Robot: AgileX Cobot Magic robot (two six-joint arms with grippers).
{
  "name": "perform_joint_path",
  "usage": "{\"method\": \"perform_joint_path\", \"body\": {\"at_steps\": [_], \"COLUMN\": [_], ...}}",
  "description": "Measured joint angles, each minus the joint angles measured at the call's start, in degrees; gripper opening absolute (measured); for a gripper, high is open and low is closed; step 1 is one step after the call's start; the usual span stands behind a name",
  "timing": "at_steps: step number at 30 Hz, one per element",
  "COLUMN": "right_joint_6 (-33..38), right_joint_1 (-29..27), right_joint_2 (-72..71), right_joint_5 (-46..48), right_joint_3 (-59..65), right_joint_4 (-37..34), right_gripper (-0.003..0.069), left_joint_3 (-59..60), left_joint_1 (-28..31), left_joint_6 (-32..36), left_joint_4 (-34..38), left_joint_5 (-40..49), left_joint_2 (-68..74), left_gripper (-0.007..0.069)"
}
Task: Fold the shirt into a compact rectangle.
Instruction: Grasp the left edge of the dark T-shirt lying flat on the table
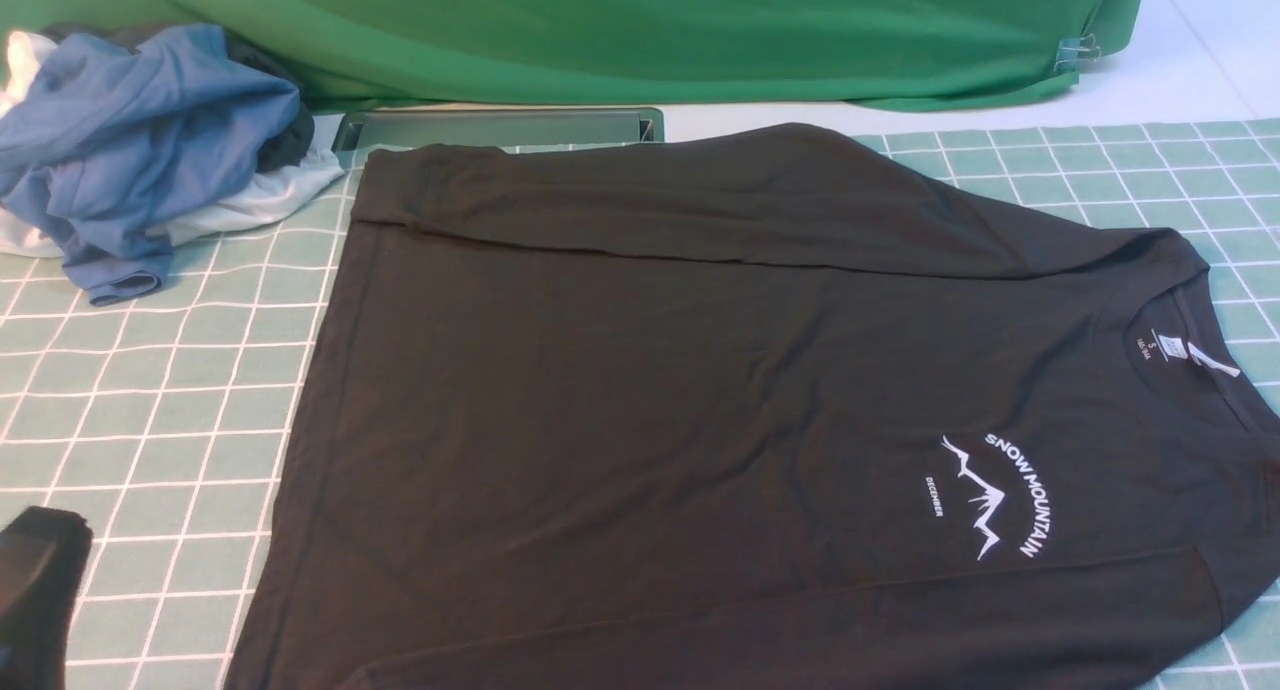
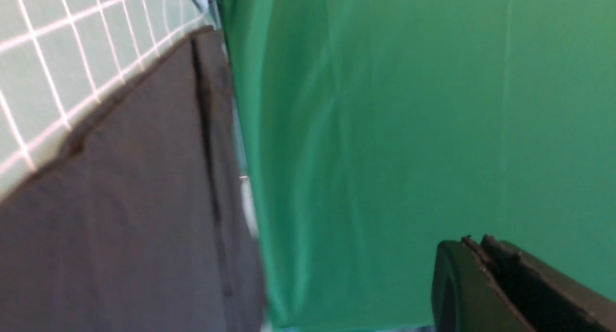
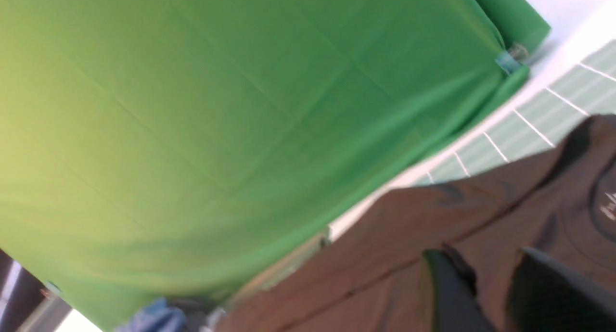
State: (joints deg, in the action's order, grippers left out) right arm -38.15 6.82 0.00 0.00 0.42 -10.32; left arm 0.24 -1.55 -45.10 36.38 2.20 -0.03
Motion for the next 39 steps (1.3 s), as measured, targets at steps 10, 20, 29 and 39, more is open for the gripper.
{"method": "perform_joint_path", "body": {"at_steps": [10,20,29,39], "right_joint_6": [18.11,38.98,42.99,45.83], "right_joint_1": [12.93,18.97,19.02,19.02], "right_joint_2": [14.02,43.36,52.78,53.48], "right_joint_5": [16.69,55.11,59.3,59.4], "right_joint_3": [-29.97,-52.47,-52.67,-52.67], "right_joint_4": [0.01,0.38,0.68,0.68], "right_gripper": [0.0027,0.0027,0.0034,0.0055], "left_joint_3": [-24.76,-36.48,-32.93,-32.73], "left_joint_1": [-1.94,-1.94,-1.94,-1.94], "left_joint_6": [16.18,38.71,40.5,30.74], "left_joint_4": [-6.69,-9.23,-9.29,-19.34], "left_joint_5": [22.08,65.47,53.67,47.37], "left_joint_2": [9.23,50.48,65.95,76.29], "left_gripper": [0.0018,0.0018,0.0036,0.0253]}}
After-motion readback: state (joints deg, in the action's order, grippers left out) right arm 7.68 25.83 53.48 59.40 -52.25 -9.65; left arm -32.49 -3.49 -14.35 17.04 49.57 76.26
